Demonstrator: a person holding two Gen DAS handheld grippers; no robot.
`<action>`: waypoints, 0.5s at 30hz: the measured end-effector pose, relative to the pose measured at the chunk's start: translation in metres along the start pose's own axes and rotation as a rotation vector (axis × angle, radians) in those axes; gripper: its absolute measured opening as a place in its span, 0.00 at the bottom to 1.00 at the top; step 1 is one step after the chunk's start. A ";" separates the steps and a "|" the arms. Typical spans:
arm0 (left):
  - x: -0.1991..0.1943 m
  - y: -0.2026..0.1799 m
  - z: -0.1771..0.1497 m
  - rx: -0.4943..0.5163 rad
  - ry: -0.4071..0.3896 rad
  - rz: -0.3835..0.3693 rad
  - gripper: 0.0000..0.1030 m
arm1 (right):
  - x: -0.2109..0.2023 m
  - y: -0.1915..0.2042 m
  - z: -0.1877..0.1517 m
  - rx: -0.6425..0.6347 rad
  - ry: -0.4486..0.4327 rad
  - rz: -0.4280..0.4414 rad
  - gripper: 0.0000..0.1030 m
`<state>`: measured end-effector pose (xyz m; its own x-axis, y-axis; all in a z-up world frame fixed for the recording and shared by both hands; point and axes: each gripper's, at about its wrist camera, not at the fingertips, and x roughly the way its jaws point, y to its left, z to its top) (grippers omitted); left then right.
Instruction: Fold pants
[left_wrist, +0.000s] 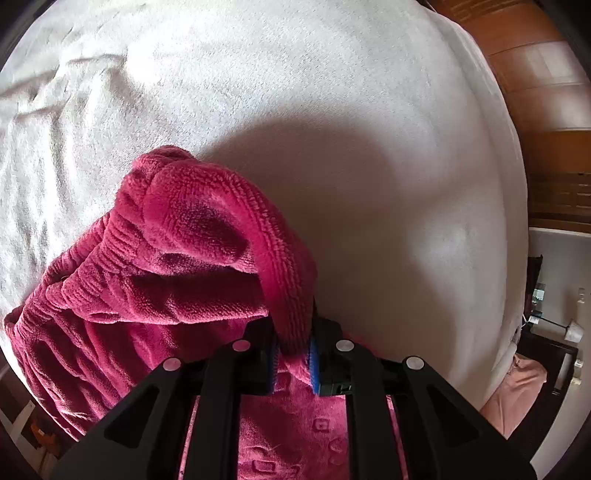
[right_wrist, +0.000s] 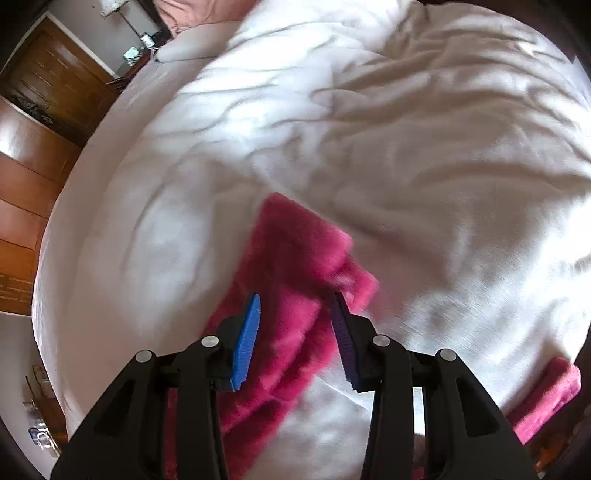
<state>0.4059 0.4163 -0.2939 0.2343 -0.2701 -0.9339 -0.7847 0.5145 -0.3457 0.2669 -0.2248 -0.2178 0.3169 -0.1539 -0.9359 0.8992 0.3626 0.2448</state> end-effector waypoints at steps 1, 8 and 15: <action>0.001 -0.002 0.002 -0.004 0.001 -0.002 0.12 | -0.002 -0.006 -0.002 0.021 0.010 0.020 0.40; -0.007 0.009 -0.002 0.009 0.001 0.004 0.12 | 0.010 -0.001 0.002 -0.007 0.027 0.102 0.40; -0.016 0.015 -0.011 0.021 -0.001 0.005 0.12 | 0.035 0.016 0.011 -0.092 0.063 0.057 0.17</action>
<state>0.3840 0.4195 -0.2836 0.2310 -0.2672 -0.9355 -0.7736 0.5327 -0.3432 0.2959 -0.2345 -0.2433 0.3448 -0.0735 -0.9358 0.8479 0.4522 0.2769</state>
